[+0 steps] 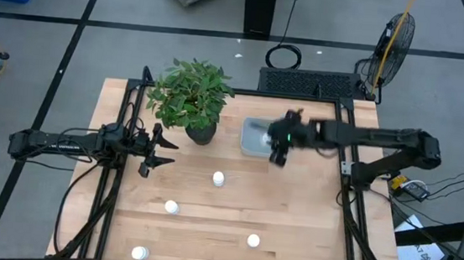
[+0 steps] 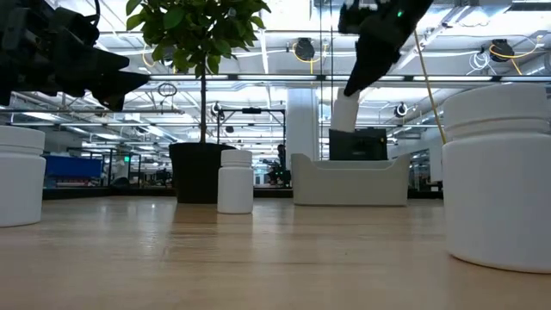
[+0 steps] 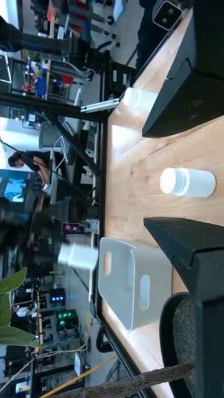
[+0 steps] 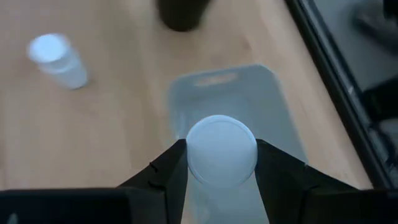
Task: Pick and place pill bottles into a basket
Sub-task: Put the white pill bottle into the gray bin
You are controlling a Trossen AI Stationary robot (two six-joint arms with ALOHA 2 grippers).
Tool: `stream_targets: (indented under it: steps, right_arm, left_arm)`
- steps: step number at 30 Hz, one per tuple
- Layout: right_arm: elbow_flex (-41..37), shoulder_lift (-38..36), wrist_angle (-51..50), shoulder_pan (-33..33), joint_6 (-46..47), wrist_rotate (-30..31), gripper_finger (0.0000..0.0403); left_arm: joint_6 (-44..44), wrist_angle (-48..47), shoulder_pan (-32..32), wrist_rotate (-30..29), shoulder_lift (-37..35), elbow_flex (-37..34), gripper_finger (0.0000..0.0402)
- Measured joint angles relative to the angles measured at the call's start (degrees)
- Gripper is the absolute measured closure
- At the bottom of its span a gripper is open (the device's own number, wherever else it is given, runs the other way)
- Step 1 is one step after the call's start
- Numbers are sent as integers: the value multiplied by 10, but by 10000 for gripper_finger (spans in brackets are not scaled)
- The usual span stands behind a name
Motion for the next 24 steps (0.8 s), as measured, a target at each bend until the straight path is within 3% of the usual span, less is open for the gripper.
stream_targets:
  steps: [7, 15, 24]
  right_arm:
    - [0, 47, -6, -109, -34, -93, 255]
    - [0, 131, 14, -133, -61, -112, 248]
    - [-46, 129, 70, -171, -62, -155, 247]
  left_arm:
    - [0, 0, 0, 0, 0, 0, 178]
    - [0, 0, 0, 0, 0, 0, 178]
    - [0, 0, 0, 0, 0, 0, 178]
